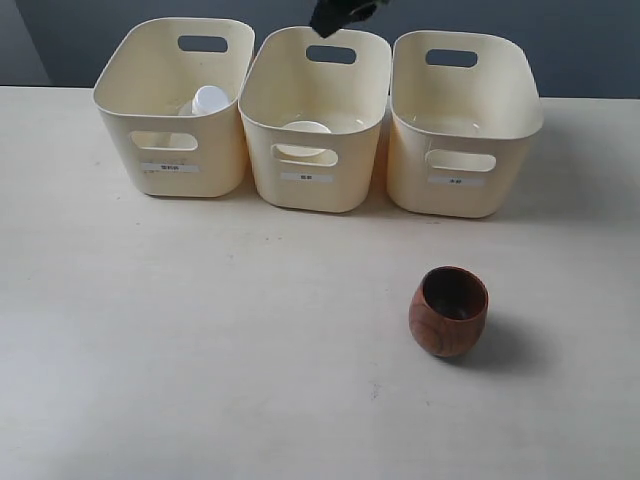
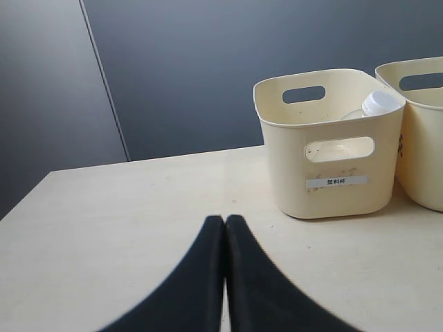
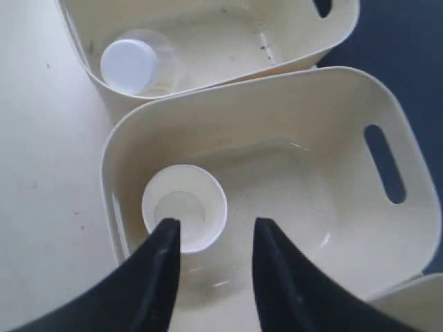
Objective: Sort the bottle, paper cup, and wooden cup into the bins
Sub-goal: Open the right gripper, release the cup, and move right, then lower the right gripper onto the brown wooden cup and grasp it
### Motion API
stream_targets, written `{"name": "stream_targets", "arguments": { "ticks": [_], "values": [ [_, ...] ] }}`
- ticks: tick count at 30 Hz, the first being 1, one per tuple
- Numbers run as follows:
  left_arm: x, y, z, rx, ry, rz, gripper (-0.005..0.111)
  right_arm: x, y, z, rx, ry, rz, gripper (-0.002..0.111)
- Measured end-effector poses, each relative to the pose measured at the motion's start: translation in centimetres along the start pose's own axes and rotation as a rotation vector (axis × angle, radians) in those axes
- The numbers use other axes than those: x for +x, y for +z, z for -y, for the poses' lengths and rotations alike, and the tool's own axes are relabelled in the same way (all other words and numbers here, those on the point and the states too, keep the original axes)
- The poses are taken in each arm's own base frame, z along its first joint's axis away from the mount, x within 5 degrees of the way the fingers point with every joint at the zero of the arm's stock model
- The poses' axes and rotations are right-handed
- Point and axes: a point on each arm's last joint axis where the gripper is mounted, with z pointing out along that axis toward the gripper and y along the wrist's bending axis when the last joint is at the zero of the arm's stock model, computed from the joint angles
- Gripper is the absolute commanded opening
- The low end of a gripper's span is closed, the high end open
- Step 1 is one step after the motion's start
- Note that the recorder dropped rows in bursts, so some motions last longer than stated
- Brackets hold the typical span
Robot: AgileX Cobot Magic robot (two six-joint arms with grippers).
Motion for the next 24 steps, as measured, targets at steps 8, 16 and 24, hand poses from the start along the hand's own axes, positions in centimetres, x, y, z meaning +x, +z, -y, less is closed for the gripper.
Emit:
{"name": "stream_targets", "arguments": {
  "ticks": [8,16,24],
  "values": [
    [0.0,0.0,0.0,0.0,0.0,0.0,0.0,0.4,-5.2,-2.2,0.028,0.031,-0.02,0.035],
    [0.0,0.0,0.0,0.0,0.0,0.0,0.0,3.6,-8.1,-5.4,0.02,0.06,-0.132,0.035],
    [0.0,0.0,0.0,0.0,0.0,0.0,0.0,7.8,-8.4,-9.0,-0.055,0.137,-0.245,0.035]
  ]
}}
